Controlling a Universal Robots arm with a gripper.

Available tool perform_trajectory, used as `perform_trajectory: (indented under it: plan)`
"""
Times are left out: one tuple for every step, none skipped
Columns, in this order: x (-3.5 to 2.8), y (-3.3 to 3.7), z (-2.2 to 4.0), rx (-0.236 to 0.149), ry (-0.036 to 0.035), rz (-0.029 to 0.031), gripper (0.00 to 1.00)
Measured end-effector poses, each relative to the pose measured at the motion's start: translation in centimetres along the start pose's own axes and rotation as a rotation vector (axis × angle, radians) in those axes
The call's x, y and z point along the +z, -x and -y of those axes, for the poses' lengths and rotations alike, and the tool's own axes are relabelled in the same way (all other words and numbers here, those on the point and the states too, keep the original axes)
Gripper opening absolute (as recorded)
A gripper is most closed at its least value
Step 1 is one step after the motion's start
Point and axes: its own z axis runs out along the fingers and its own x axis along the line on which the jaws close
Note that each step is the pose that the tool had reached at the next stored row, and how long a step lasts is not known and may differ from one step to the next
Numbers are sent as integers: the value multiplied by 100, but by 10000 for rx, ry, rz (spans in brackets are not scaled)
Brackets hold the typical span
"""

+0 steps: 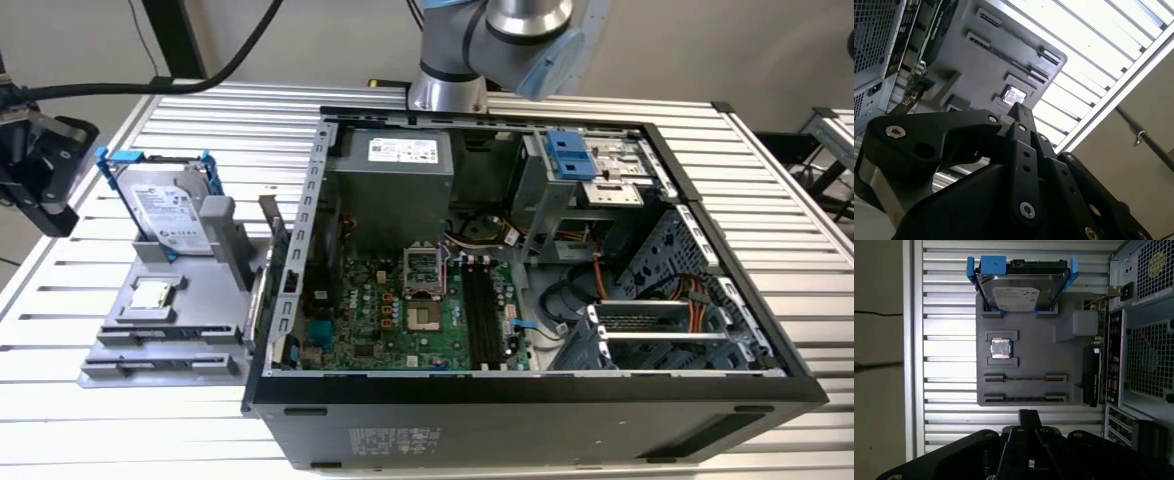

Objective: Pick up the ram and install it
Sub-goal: 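Pick up the ram and move it above insertion slot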

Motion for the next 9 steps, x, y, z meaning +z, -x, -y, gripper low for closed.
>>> perform_trajectory:
  plan:
    - [1, 0, 8, -30, 1, -1, 0]
    - [2, 0, 15, -50, 1, -2, 0]
    - [2, 0, 23, -63, 1, -3, 0]
    - [3, 0, 35, -73, 2, -3, 0]
    - [4, 0, 48, -77, 2, -4, 0]
    - [4, 0, 61, -77, 2, -4, 0]
    - [4, -1, 66, -77, 2, -3, 0]
    - [4, -1, 66, -76, 2, -4, 0]
    - [4, -1, 67, -75, 1, -4, 0]
